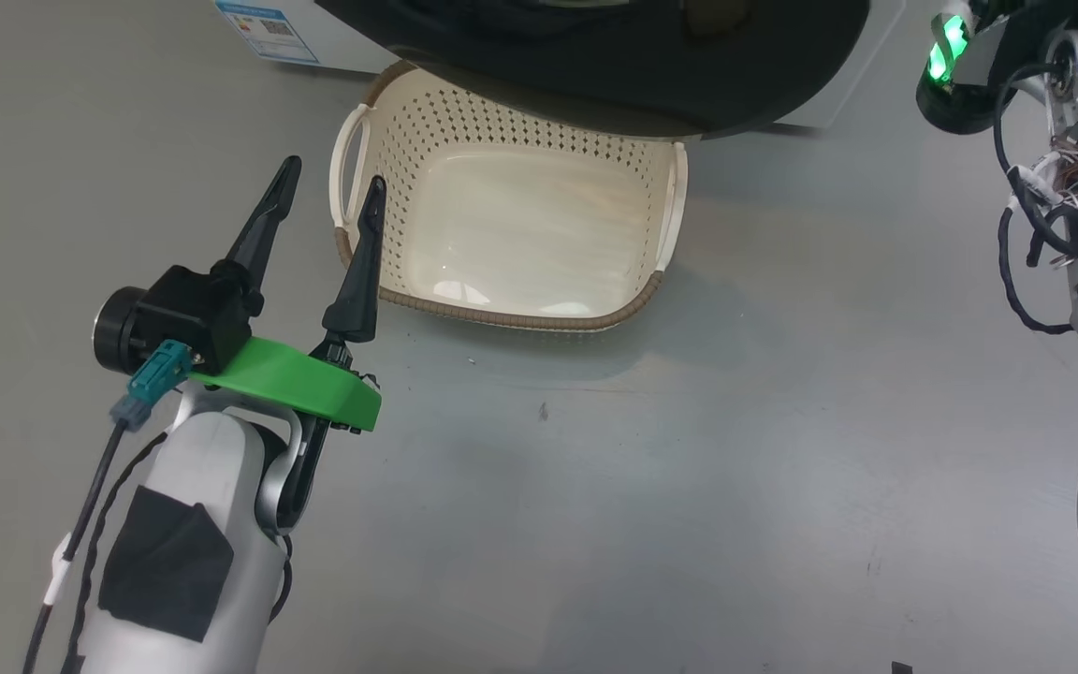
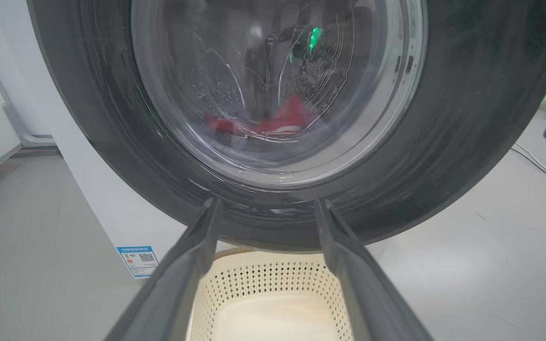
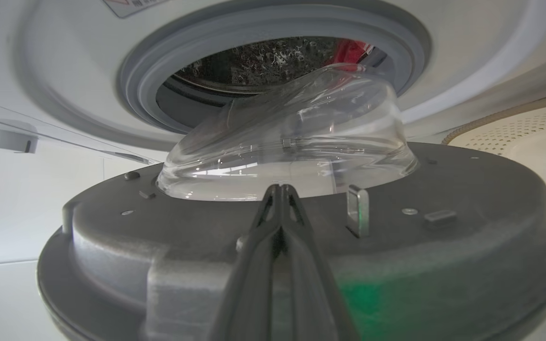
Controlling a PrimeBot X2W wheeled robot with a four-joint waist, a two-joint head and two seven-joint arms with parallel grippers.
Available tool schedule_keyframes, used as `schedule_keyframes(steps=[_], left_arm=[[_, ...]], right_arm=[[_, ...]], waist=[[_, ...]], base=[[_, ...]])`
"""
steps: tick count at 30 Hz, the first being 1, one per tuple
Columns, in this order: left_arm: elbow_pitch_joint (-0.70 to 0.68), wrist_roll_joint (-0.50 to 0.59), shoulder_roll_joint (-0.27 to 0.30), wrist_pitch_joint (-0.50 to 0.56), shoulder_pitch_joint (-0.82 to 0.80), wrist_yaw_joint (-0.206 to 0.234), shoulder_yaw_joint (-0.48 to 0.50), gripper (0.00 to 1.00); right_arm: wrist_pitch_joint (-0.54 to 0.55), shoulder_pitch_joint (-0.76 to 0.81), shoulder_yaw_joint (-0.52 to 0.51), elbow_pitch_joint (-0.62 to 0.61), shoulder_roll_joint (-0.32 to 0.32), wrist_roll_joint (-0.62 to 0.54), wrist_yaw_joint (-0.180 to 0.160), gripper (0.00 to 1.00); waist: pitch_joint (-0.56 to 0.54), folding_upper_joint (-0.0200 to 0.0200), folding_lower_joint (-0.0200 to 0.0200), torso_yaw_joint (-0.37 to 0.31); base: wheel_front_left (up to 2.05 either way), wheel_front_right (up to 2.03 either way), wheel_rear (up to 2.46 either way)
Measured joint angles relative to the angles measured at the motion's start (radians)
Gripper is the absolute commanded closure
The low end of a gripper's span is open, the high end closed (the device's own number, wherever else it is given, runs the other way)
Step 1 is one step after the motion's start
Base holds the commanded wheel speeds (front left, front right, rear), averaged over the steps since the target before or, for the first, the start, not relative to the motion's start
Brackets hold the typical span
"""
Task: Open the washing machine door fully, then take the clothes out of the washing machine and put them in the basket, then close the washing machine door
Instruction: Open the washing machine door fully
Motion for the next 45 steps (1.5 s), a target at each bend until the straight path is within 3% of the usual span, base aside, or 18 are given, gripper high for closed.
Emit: schedule_keyframes(steps=[27,45], left_arm=[[0.068,0.008,-0.001,0.000,0.075,-0.001,-0.007,0.00],[0.107,0.009,-0.002,0.000,0.125,-0.009,-0.036,0.00]], right_arm=[[0.192,0.209,0.067,-0.030,0.057,0.066,0.024,1.00],[0.269,0.365,0.136,-0.115,0.072,0.099,0.026,1.00]], waist=[[-0.138,0.0000,0.0000,-0.028],[-0.224,0.0000,-0.0001,0.015]], base=[[0.00,0.00,0.00],[0.00,0.00,0.00]])
